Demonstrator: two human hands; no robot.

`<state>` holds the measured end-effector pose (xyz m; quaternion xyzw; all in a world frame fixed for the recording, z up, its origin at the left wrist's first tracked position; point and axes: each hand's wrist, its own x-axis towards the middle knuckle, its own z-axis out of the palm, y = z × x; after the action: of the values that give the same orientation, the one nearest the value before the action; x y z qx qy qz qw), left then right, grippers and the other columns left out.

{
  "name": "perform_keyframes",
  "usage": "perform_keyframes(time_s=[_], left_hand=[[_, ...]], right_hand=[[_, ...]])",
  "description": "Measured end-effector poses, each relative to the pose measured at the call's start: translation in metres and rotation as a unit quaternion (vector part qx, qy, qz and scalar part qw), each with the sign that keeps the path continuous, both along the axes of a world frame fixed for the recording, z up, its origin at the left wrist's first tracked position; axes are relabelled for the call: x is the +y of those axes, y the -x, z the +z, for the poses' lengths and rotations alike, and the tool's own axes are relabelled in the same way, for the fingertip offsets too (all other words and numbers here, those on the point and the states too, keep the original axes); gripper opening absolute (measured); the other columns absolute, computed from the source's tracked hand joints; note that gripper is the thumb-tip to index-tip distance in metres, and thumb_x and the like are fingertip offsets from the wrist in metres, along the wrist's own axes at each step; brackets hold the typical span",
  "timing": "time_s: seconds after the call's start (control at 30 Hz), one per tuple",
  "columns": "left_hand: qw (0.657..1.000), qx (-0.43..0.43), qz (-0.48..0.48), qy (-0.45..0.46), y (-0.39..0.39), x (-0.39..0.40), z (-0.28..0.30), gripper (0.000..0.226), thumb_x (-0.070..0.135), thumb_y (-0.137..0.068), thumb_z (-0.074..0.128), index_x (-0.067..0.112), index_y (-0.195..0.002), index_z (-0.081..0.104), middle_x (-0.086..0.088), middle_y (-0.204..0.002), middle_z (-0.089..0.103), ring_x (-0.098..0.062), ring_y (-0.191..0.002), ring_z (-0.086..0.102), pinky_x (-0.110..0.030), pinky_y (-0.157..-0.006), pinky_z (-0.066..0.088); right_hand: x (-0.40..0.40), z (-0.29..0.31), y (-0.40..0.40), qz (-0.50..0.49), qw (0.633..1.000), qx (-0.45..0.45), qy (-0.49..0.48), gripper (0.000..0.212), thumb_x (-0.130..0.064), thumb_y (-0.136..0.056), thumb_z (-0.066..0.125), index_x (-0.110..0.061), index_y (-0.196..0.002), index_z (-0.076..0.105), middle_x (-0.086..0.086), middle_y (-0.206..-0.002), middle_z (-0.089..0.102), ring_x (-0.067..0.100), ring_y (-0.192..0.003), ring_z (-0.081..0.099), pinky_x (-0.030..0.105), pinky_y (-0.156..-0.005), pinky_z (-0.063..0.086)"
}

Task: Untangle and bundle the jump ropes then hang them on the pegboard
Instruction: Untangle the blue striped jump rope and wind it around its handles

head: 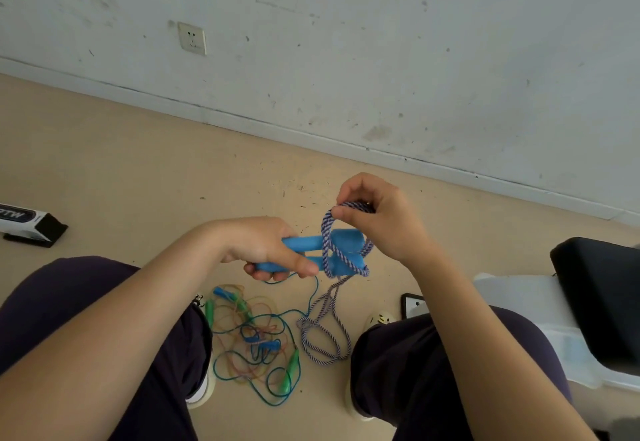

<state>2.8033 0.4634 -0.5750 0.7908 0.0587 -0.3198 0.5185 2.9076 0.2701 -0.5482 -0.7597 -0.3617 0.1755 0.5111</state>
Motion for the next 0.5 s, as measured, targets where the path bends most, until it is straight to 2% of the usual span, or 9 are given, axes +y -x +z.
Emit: perform_keyframes(time_s=[0.07,0.17,0.27,0.37,0.5], left_hand=[[1.000,-0.011,-0.006,0.014,0.000,-0.003,0.000,0.024,0.050,-0.078,0.079,0.030,-0.071,0.068,-0.004,-0.064,0.060,-0.014,-0.043,0.046,-0.020,-0.041,0.032],[0.998,-0.027,0.019,0.048,0.000,-0.005,0.000,0.023,0.049,-0.078,0.079,0.028,-0.075,0.071,-0.003,-0.062,0.060,-0.013,-0.040,0.045,-0.019,-0.039,0.031],[0.994,-0.051,0.048,0.085,0.000,-0.002,0.001,0.023,0.045,-0.081,0.077,0.022,-0.081,0.073,-0.003,-0.061,0.058,-0.013,-0.039,0.044,-0.019,-0.039,0.031],[0.989,-0.061,0.061,0.118,0.000,0.002,0.003,0.021,0.040,-0.080,0.077,0.019,-0.081,0.073,-0.005,-0.062,0.056,-0.013,-0.039,0.041,-0.018,-0.039,0.029],[0.987,-0.064,0.044,0.142,0.001,0.006,0.003,0.021,0.027,-0.082,0.081,0.020,-0.071,0.064,-0.005,-0.062,0.056,-0.013,-0.039,0.039,-0.018,-0.039,0.026]], right_hand=[[0.001,-0.004,0.000,-0.005,1.000,-0.003,0.016,0.020,-0.009,-0.084,0.076,-0.016,-0.081,0.058,0.008,-0.076,0.065,0.009,-0.064,0.052,0.026,-0.063,0.043],[0.002,-0.006,-0.001,-0.016,0.999,0.006,0.029,0.019,-0.015,-0.085,0.076,-0.020,-0.077,0.060,-0.001,-0.072,0.060,0.009,-0.064,0.048,0.027,-0.061,0.041],[0.001,-0.005,-0.001,-0.007,0.999,0.027,0.028,0.009,-0.027,-0.088,0.073,-0.020,-0.084,0.070,-0.005,-0.074,0.064,0.006,-0.068,0.054,0.022,-0.065,0.044],[-0.002,-0.002,0.001,0.019,0.996,0.073,0.041,0.021,-0.039,-0.085,0.073,-0.020,-0.094,0.072,0.002,-0.085,0.068,0.007,-0.073,0.060,0.022,-0.067,0.050],[-0.004,0.000,0.001,0.040,0.988,0.143,0.036,0.027,-0.040,-0.083,0.071,-0.017,-0.098,0.069,-0.007,-0.084,0.067,0.007,-0.076,0.062,0.020,-0.066,0.050]])
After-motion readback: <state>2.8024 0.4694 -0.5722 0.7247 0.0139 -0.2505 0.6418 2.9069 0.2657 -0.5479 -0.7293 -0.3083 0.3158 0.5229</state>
